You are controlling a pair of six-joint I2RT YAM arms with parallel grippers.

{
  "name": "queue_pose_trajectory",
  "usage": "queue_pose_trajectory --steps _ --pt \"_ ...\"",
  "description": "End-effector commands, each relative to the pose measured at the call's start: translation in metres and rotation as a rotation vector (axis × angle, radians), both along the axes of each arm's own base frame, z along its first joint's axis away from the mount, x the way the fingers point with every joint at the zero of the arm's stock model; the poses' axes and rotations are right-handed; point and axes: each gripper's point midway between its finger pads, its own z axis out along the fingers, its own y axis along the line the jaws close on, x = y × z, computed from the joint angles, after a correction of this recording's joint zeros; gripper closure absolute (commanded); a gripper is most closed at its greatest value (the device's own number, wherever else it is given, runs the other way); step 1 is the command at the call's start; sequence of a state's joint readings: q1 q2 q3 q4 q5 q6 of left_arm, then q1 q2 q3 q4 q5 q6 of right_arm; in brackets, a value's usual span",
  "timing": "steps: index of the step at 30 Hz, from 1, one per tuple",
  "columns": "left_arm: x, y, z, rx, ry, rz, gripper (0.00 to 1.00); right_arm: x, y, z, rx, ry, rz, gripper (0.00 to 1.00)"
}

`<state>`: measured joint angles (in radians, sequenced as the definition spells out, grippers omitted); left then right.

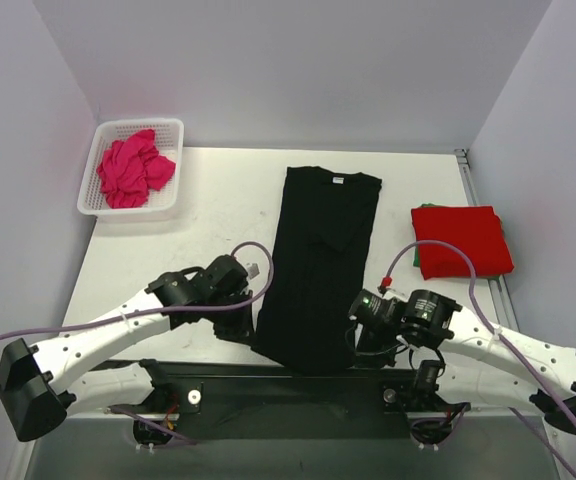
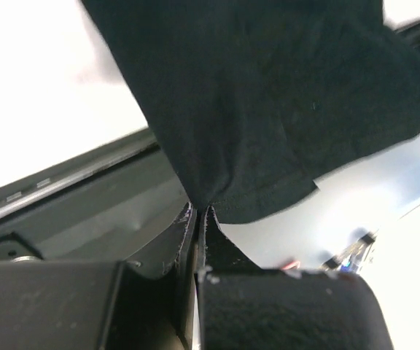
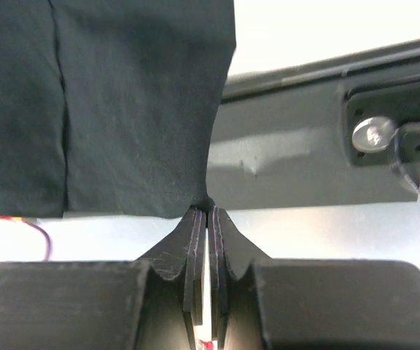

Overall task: Fold and stack the t-shirts
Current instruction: Fold the folded rectangular tshirt in 1/3 of the way

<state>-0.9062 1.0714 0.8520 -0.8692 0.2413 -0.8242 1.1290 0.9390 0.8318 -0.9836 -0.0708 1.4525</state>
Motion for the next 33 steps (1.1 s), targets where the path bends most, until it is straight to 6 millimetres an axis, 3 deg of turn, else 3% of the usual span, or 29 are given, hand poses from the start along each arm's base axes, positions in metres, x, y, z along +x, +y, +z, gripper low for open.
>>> queue_pose_trajectory --steps 1,6,13,14,20,30,31,33 --pt "0.032 -0.019 0.020 -0.067 -0.056 0.037 1.00 0.022 -0.023 0.009 -0.074 -0.049 -0.022 1.00" --pt "0.082 -0.037 0.037 -0.134 -0.116 0.100 1.00 0.052 -0.031 0.016 -0.112 -0.060 -0.033 1.00" --pt "0.136 -0.064 0.042 -0.194 -0.160 0.093 1.00 0.103 -0.048 0.023 -0.192 -0.057 -0.041 1.00" --pt "0.143 -0.066 0.034 -0.178 -0.144 0.098 1.00 0.113 -0.053 0.024 -0.196 -0.056 -0.063 1.00" --pt "0.193 -0.068 0.030 -0.195 -0.156 0.141 1.00 0.161 -0.060 0.027 -0.226 -0.058 -0.041 1.00" --pt "0.255 -0.085 0.010 -0.266 -0.114 0.148 1.00 0.240 -0.074 0.018 -0.240 -0.017 -0.025 1.00" --pt "0.263 -0.088 0.015 -0.276 -0.127 0.148 1.00 0.245 -0.074 0.011 -0.246 0.007 -0.021 1.00" --pt "0.272 -0.087 0.005 -0.260 -0.111 0.159 1.00 0.260 -0.075 0.011 -0.234 0.002 -0.016 1.00"
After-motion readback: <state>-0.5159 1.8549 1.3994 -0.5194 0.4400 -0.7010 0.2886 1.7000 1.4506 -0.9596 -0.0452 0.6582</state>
